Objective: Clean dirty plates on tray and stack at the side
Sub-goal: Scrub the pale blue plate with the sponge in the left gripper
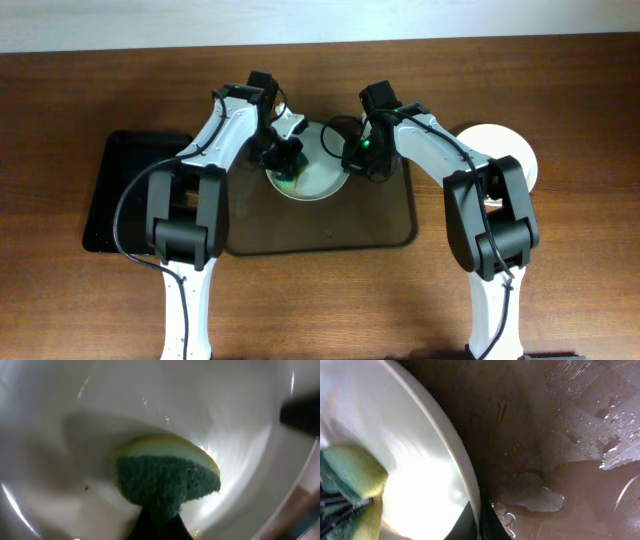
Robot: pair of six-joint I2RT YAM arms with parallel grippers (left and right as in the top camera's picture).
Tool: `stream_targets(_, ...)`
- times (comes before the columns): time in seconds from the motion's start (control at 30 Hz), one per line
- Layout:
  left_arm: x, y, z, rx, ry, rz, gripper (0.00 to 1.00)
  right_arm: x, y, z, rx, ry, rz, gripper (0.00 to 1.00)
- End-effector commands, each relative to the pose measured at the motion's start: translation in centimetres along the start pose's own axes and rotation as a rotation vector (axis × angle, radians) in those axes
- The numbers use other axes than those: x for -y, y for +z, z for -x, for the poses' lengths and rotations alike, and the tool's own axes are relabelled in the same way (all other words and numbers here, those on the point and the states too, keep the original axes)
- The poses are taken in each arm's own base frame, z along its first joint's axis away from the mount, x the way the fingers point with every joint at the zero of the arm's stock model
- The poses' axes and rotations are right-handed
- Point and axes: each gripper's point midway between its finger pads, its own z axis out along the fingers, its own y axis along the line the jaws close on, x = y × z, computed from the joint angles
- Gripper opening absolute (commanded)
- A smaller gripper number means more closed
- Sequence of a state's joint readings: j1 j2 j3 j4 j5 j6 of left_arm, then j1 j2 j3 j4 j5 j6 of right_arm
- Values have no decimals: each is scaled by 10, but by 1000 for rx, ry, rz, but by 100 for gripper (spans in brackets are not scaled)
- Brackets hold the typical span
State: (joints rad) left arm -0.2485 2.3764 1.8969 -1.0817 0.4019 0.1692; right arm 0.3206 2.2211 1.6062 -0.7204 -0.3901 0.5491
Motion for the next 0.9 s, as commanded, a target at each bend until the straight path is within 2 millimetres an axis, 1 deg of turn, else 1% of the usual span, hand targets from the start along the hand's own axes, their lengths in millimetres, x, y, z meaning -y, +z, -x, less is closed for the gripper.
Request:
stream_targets(0.0,-36,24,4,5,-65,151,1,7,8,-6,-14,13,-32,4)
stream_targets(0.03,-43,22,8,23,-94,191,1,7,8,-6,-14,13,-32,4)
stream_targets(0.1,-64,17,16,66,-159,312,1,7,8,-6,-14,13,-32,4)
stream_targets(0.17,-76,12,21,94,-190,384,1,7,8,-6,-14,13,-32,4)
stream_targets(0.2,-87,7,23,117,-236,450,1,7,8,-6,-14,13,-32,4)
stream_targets(0.27,-100,0,21,134,-298,532,1,7,8,-6,-14,13,-32,4)
stream_targets(0.3,-103,-2,16,120,-308,562,1,8,8,-6,-12,13,-35,4)
stream_targets(0.37,-102,-1,3,64,-314,567,1,8,8,-6,-12,13,-35,4)
stream_targets(0.43,-98,-1,-17,-19,-323,565,1,8,8,-6,-12,13,-35,4)
stream_targets(0.47,-91,2,-28,-78,-291,529,1,8,8,-6,-12,13,-35,4)
stream_targets(0.5,-81,7,-31,-110,-240,460,1,8,8,-6,-12,13,-35,4)
stream_targets(0.53,-67,13,-32,-129,-187,369,1,8,8,-6,-12,13,-35,4)
stream_targets(0.6,-19,24,-28,-127,-48,73,1,8,8,-6,-12,13,-35,4)
stream_targets(0.67,16,24,-20,-83,-2,-130,1,8,8,-6,-12,13,-35,4)
stream_targets(0.77,12,24,-13,-56,7,-112,1,8,8,-6,-12,13,-35,4)
stream_targets(0.83,-9,26,-5,-33,-60,4,1,8,8,-6,-12,13,-35,4)
stream_targets(0.87,-25,25,-1,-15,-117,97,1,8,8,-6,-12,13,-35,4)
